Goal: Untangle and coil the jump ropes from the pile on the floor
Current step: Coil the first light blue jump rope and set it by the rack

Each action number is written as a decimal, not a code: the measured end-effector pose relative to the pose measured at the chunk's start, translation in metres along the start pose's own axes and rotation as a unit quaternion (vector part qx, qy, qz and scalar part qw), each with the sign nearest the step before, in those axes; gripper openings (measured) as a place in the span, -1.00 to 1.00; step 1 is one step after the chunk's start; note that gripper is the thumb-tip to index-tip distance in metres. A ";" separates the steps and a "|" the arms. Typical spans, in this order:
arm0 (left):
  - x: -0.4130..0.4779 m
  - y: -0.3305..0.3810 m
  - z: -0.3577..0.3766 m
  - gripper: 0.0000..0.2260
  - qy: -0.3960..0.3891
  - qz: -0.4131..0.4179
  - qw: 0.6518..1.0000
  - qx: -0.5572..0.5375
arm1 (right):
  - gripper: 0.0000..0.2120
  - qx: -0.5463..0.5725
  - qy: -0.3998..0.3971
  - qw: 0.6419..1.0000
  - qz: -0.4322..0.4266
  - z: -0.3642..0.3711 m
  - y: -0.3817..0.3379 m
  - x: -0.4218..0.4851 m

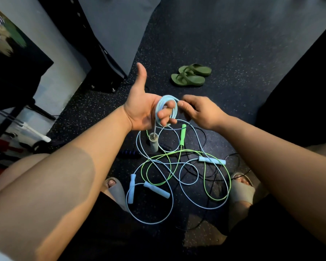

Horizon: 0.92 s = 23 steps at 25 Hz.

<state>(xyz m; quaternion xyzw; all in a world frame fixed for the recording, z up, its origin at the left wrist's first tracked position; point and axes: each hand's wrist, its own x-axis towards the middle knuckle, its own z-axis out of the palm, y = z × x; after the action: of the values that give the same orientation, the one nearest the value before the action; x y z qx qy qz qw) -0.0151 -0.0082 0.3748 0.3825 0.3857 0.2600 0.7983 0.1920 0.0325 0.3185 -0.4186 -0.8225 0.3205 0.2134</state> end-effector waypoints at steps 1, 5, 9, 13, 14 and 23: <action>-0.001 0.002 -0.001 0.05 0.008 0.020 0.999 -0.029 | -0.67 0.008 -0.012 1.000 0.012 0.005 0.001 0.000; -0.003 0.009 -0.006 0.05 0.042 0.115 0.981 -0.153 | -0.64 0.070 -0.101 0.989 0.079 0.026 0.006 -0.003; 0.001 0.012 -0.011 0.07 0.079 0.206 0.951 -0.215 | -0.73 0.099 -0.186 0.971 0.115 0.037 0.001 -0.006; 0.009 0.009 -0.016 0.08 0.151 0.238 0.941 -0.189 | -0.77 0.124 -0.212 0.963 0.107 0.032 -0.007 0.001; 0.012 0.008 -0.017 0.07 0.188 0.226 0.944 -0.151 | -0.73 0.134 -0.211 0.962 0.108 0.028 -0.010 0.002; 0.027 -0.021 -0.024 0.24 0.228 -0.020 0.939 0.256 | -0.66 0.237 -0.150 0.958 0.053 -0.018 -0.042 0.008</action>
<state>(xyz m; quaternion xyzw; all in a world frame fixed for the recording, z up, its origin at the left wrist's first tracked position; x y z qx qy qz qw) -0.0168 0.0094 0.3368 0.4963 0.6188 0.2165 0.5691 0.1755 0.0269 0.3614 -0.3459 -0.7222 0.5761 0.1639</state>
